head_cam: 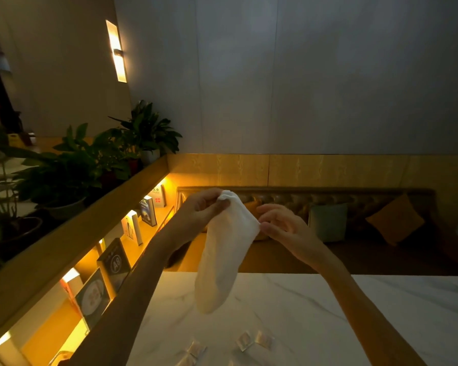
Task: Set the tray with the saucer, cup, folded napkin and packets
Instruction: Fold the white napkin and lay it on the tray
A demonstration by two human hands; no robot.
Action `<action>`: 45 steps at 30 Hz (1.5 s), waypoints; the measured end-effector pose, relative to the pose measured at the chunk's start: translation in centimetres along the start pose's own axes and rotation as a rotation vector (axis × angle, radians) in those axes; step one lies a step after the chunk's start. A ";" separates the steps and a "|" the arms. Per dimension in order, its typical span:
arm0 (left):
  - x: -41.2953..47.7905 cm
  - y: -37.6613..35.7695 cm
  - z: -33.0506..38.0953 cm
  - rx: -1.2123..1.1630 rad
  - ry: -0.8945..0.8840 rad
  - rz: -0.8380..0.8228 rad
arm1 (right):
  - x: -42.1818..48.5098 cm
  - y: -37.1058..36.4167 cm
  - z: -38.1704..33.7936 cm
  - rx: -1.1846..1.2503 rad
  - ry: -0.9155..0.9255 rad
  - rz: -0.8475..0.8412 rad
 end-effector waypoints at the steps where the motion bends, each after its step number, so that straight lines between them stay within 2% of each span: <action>1: -0.1 0.5 0.0 0.004 0.003 0.012 | 0.3 -0.5 -0.1 0.010 -0.009 -0.044; 4: -0.5 1.3 -0.3 0.048 0.025 0.014 | 1.1 -1.4 -0.7 -0.027 -0.046 -0.141; 6: -0.7 1.8 -0.7 0.111 0.045 0.028 | 1.6 -0.7 -1.6 -0.085 -0.034 -0.124; 9: -0.8 2.9 -0.8 0.123 0.069 0.114 | 2.6 2.0 -3.9 -0.078 0.009 0.032; 16: 0.8 4.4 2.5 -0.078 0.000 0.293 | 3.3 7.5 -13.5 -0.179 0.337 0.373; 20: 1.6 4.6 4.8 -0.101 -0.080 0.374 | 3.5 9.1 -14.4 -0.187 0.332 0.480; 24: 2.4 3.6 5.0 -0.102 -0.089 0.350 | 3.4 9.8 -13.5 -0.169 0.257 0.521; 27: 2.7 2.5 4.3 -0.160 -0.092 0.352 | 3.3 9.5 -11.8 0.081 0.227 0.475; 29: 2.6 2.2 4.0 -0.205 -0.102 0.382 | 3.7 7.9 -10.0 0.281 0.129 0.299; 31: 2.5 1.8 3.9 -0.210 -0.097 0.375 | 3.7 6.1 -8.0 0.307 0.028 0.168; 32: 2.6 1.5 3.9 -0.209 -0.091 0.354 | 3.5 5.6 -7.3 0.313 0.015 0.165; 34: 2.6 1.2 3.6 -0.194 -0.071 0.321 | 3.0 5.4 -6.4 0.307 0.052 0.251; 38: 2.4 0.9 3.1 -0.175 -0.040 0.328 | 2.5 6.4 -7.2 -0.063 0.141 0.547; 40: 2.3 0.8 3.3 -0.155 -0.036 0.353 | 2.4 6.2 -7.6 -0.128 0.156 0.643; 43: 2.2 1.1 3.8 -0.128 -0.038 0.382 | 2.5 6.2 -5.9 0.109 0.076 0.643; 45: 2.0 1.6 3.9 -0.120 -0.020 0.398 | 3.3 4.5 -3.8 0.422 -0.070 0.429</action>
Point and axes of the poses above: each hand's wrist, its own x-axis towards the middle knuckle, its own y-axis out of the back of the hand, z = x × y, the point moved 8 cm from there along x, towards the middle knuckle, and after that the axes turned 8 degrees about -z, right-handed, at the moved point
